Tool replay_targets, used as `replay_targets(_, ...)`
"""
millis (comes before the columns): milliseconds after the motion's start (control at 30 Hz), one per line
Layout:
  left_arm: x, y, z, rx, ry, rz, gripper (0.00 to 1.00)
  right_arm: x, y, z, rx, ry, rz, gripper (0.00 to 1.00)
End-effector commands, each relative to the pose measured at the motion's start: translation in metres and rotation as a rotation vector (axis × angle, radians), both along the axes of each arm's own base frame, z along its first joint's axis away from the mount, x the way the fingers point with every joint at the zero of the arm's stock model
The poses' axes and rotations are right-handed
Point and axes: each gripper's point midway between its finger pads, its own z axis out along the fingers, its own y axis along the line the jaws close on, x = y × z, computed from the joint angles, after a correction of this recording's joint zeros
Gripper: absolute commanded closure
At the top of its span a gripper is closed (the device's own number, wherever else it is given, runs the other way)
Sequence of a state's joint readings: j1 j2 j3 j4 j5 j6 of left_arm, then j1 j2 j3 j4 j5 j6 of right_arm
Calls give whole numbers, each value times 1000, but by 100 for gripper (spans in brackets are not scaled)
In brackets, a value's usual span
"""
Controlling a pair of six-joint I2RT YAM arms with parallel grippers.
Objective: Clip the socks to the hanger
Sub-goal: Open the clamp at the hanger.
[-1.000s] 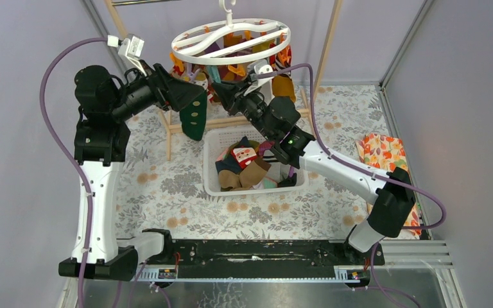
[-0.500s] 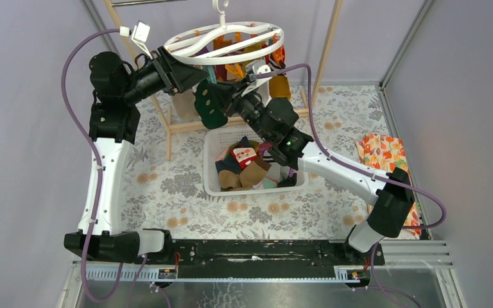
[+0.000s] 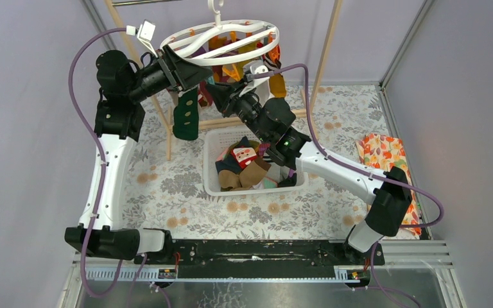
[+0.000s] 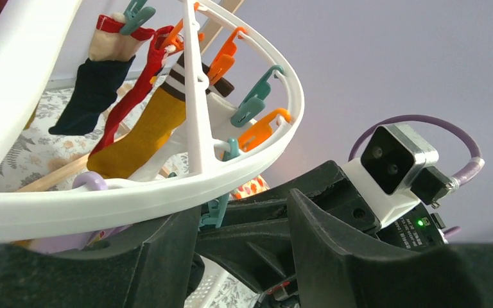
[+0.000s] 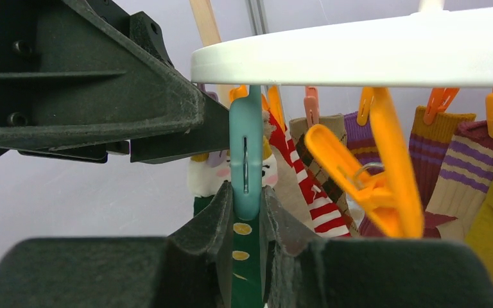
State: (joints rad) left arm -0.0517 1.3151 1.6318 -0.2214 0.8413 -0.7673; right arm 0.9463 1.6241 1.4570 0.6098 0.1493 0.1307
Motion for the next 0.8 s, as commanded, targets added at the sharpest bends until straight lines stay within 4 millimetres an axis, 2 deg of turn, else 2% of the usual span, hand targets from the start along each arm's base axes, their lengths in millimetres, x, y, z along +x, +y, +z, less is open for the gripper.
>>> replay_targets(0,6,8,0,27,-37,92,39,-21,4,37,68,-71,48,99)
replay_targets(400,6,18,-9,65,-33,172,38,-21,3,38,72,-75,43,99)
replay_targets(767,23,7,-6,9,1,121,40,-21,5,35,69,-68,51,99)
